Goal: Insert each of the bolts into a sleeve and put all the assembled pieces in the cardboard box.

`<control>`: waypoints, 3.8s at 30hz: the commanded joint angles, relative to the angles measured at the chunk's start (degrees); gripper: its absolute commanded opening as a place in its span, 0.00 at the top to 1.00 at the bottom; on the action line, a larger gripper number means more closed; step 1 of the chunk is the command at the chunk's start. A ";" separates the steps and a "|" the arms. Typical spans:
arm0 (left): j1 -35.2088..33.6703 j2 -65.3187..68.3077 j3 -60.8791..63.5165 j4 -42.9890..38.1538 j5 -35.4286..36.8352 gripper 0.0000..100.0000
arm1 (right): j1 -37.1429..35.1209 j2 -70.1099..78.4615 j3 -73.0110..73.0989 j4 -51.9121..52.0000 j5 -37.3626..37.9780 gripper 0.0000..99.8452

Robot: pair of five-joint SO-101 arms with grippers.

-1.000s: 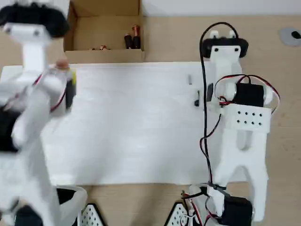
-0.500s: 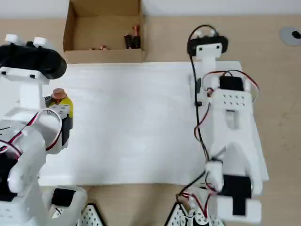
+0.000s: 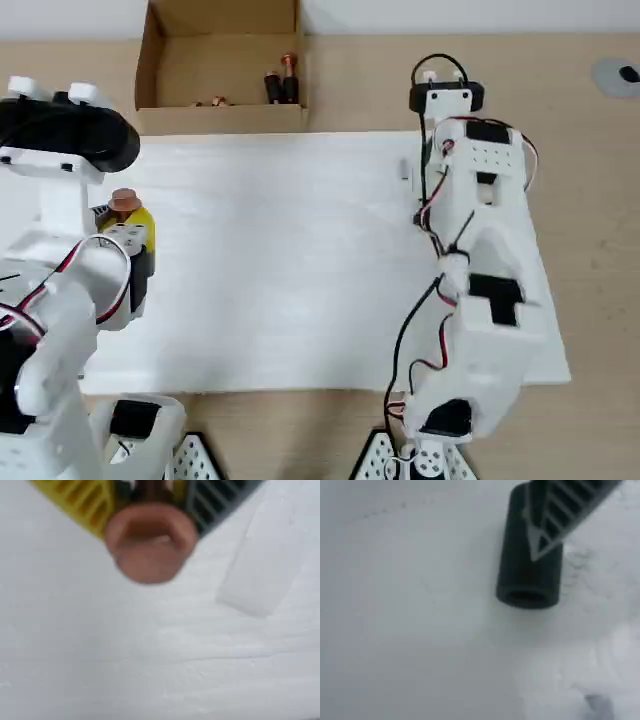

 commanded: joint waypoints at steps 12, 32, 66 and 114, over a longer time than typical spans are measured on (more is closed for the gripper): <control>0.00 -0.66 0.09 0.09 -0.09 1.00 | -4.79 7.60 -9.98 4.57 -0.62 0.62; 0.00 -0.66 0.09 0.09 -0.09 1.00 | -5.58 7.69 -4.53 4.40 -14.59 0.88; 0.00 -11.65 5.36 0.09 -0.26 1.00 | -5.49 13.32 -5.14 4.57 -14.86 0.99; 0.53 -11.65 5.27 -0.35 -8.44 0.99 | -5.85 -81.54 -4.70 28.48 -10.37 0.99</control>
